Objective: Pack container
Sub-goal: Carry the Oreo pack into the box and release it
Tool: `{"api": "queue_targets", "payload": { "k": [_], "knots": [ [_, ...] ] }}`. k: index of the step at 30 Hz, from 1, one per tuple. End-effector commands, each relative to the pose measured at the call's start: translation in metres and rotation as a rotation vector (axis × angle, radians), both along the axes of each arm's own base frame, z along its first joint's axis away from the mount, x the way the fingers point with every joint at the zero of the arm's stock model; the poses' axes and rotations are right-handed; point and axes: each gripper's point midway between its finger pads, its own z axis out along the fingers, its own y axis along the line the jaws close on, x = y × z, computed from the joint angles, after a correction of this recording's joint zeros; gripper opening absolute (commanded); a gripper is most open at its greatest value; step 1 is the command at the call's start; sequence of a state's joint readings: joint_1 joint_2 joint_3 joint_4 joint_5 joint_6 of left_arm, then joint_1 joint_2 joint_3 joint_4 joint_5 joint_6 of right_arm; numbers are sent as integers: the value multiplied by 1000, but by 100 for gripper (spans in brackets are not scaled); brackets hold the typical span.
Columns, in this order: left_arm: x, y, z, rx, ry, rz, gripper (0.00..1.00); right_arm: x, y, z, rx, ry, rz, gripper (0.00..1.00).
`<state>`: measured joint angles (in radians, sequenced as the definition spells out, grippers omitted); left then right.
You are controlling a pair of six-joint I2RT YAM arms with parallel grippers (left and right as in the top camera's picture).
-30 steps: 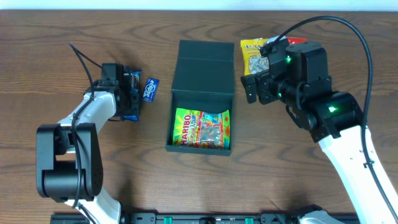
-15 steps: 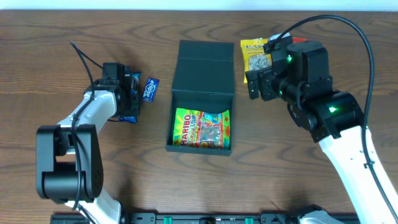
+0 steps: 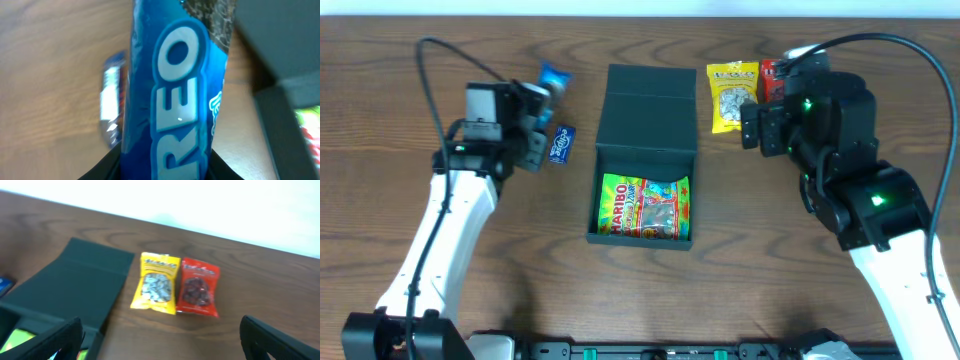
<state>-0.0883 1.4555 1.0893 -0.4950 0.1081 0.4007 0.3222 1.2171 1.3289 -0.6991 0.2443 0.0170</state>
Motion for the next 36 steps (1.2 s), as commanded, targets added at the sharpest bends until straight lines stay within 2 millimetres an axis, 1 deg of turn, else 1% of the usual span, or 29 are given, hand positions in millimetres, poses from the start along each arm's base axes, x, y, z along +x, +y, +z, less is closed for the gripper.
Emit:
{"api": "queue_targets", "payload": {
  "k": [1,4,6,9,12,14,17,22,26,27,28,29,31,32,33,36],
  "knots": [
    [-8,-50,11,45,-55,-362,6,-5,-26,20,14,-62,-120,99],
    [-21,-89,13,40,-84,-571,5,-11,-36,29,30,-83,-147,99],
    [-30,-111,14,62,-107,-694,6,-17,-42,33,33,-93,-160,99],
    [-42,-136,12,106,-130,-835,6,-25,-49,36,32,-92,-174,99],
    [-54,-159,3,169,-147,-1000,6,-29,-52,31,23,-67,-179,99],
    [-56,-165,-6,222,-152,-1078,6,-31,-52,28,19,-54,-180,99],
    [-47,-162,-25,330,-141,-1124,6,-33,-53,24,13,-36,-180,99],
    [-31,-165,-40,379,-158,-1147,6,-35,-53,22,9,-26,-179,99],
    [-26,-167,-50,391,-158,-1161,6,-35,-53,22,9,-25,-179,99],
    [-25,-166,-51,397,-153,-1156,28,-35,-53,22,9,-25,-179,99],
    [-23,-164,-52,408,-149,-1146,56,-35,-53,22,9,-25,-179,99],
    [-22,-163,-52,414,-149,-1137,95,-35,-53,22,9,-25,-179,99],
    [-16,-161,-49,420,-157,-1094,95,-35,-53,22,9,-25,-179,99],
    [-12,-160,-47,416,-161,-1047,95,-35,-53,22,9,-25,-179,99],
    [-4,-159,-43,398,-170,-964,95,-35,-53,22,9,-25,-179,99],
    [8,-156,-36,365,-185,-833,95,-35,-51,21,15,-23,-170,99]
  ]
}}
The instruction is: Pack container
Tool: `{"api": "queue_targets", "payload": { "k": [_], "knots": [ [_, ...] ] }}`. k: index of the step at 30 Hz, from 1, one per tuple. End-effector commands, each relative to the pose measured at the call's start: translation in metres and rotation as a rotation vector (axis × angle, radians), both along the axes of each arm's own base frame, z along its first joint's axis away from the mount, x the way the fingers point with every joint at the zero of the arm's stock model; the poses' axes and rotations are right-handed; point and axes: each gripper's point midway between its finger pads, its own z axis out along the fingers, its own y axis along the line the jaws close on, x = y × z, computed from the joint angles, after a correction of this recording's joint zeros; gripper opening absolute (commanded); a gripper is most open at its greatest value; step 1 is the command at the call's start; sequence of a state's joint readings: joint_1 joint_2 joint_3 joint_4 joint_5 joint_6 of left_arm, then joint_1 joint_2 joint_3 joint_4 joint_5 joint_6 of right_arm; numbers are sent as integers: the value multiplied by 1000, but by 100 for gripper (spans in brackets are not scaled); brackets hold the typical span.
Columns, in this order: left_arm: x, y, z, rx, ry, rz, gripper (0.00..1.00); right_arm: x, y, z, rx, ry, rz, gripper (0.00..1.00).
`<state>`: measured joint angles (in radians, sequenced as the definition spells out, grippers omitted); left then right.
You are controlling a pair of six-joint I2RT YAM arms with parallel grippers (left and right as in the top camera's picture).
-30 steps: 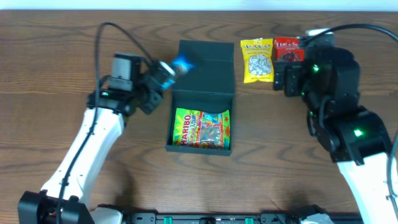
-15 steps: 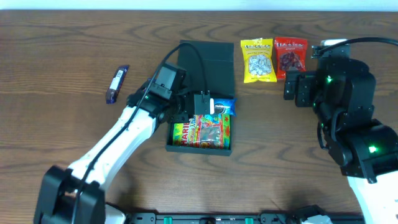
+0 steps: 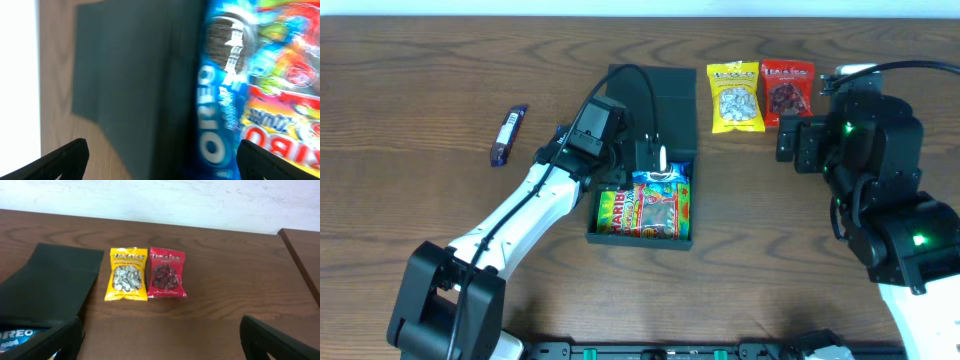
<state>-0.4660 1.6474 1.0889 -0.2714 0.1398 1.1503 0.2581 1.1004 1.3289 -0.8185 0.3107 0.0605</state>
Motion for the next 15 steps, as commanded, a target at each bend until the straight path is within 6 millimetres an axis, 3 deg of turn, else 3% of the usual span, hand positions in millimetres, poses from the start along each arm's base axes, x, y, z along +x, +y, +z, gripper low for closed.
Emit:
{"api": "queue_targets", "payload": {
  "k": [1,5,8,15],
  "knots": [
    [13,7,6,-58,4,181,95,0,-4,5,21,-13,-16,99],
    [15,8,13,-110,12,245,95,1,2,2,38,-1,13,99],
    [25,11,29,-212,-5,366,95,7,4,-5,33,19,13,99],
    [60,33,69,-578,-12,715,95,45,12,-41,7,97,15,99]
  ]
}}
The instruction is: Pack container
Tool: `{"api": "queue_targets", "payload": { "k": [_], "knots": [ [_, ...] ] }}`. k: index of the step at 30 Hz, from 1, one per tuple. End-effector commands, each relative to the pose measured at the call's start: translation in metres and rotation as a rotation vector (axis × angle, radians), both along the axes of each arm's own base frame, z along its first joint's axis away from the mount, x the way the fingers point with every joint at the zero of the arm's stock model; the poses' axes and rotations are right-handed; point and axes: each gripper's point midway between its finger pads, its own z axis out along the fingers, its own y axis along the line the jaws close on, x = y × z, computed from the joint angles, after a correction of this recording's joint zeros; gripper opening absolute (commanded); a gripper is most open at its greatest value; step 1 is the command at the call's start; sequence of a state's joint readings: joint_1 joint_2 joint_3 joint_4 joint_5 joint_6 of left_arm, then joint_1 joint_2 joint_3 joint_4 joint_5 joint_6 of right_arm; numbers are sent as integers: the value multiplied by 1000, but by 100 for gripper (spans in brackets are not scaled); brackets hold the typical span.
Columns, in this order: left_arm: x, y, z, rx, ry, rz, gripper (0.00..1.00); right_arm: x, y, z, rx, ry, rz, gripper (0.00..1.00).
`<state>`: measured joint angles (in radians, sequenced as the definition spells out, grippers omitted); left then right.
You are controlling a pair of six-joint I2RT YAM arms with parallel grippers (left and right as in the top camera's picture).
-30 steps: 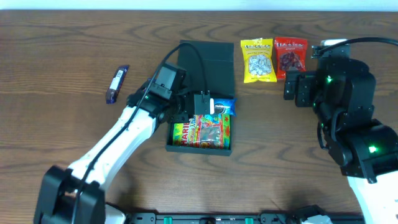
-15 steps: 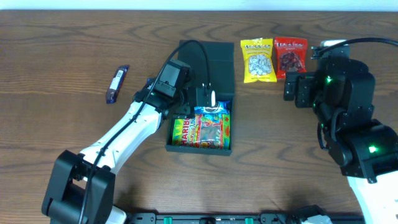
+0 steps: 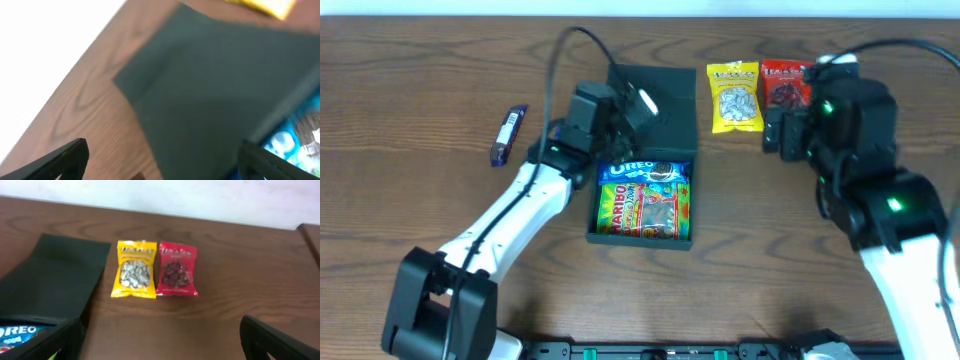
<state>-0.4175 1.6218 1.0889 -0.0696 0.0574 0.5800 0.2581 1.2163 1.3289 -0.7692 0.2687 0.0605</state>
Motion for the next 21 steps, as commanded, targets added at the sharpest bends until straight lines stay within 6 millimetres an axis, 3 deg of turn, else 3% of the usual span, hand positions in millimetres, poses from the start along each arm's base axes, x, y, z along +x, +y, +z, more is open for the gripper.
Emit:
{"api": "queue_targets", "payload": {
  "k": [1,6,11,17,21],
  "knots": [
    [14,20,25,-216,11,222,95,23,-2,-17,-2,31,-22,99],
    [20,37,27,-281,31,311,95,74,-7,-48,-13,31,-35,99],
    [19,39,26,-294,40,328,95,124,-19,-89,-18,23,-58,99],
    [19,39,26,-295,41,328,95,173,-47,-139,-13,-12,-124,96],
    [19,39,26,-297,42,330,95,204,-79,-188,-10,-38,-186,93]
  ]
}}
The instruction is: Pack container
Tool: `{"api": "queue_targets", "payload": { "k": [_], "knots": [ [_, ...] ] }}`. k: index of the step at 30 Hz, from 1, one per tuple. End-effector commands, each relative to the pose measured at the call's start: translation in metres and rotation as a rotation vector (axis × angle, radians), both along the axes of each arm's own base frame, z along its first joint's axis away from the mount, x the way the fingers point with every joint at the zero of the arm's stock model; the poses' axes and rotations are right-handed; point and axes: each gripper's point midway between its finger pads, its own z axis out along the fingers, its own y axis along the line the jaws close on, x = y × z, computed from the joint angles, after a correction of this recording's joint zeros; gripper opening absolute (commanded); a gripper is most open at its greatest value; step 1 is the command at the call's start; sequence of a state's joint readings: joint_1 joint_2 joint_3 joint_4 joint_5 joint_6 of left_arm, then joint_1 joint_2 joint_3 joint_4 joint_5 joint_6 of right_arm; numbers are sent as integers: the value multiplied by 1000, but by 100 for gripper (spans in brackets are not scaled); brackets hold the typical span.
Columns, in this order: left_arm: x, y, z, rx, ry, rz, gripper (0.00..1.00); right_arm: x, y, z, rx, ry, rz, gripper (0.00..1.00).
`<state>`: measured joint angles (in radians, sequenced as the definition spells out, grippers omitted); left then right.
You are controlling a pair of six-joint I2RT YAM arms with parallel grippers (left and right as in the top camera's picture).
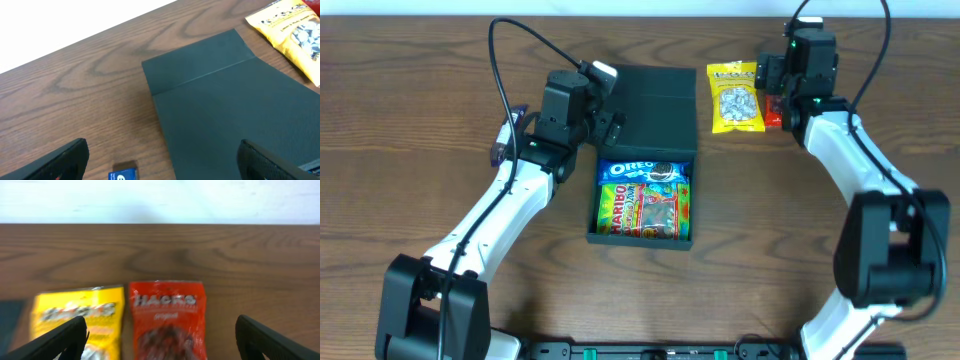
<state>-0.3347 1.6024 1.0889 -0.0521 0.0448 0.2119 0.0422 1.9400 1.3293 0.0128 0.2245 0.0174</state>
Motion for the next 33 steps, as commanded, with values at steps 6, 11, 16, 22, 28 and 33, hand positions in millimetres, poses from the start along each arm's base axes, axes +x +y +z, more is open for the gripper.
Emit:
{"api": "queue_targets", "payload": {
  "k": [6,11,16,22,28,33],
  "knots": [
    [3,2,14,-17,-27,14,95,11,-39,-64,-5,61,-70,86],
    [3,2,14,-34,-21,28,95,8,-42,-94,34,106,-81,73],
    [3,2,14,-37,-22,30,95,6,-39,-111,45,138,-73,63],
    [2,6,33,-55,-63,43,95,-2,-39,-130,46,195,-74,35],
    [1,32,68,-25,-157,146,95,-7,-38,-134,46,221,-74,1],
    [-2,64,98,5,-236,264,95,-6,-32,-106,70,195,-43,1]
  ]
}}
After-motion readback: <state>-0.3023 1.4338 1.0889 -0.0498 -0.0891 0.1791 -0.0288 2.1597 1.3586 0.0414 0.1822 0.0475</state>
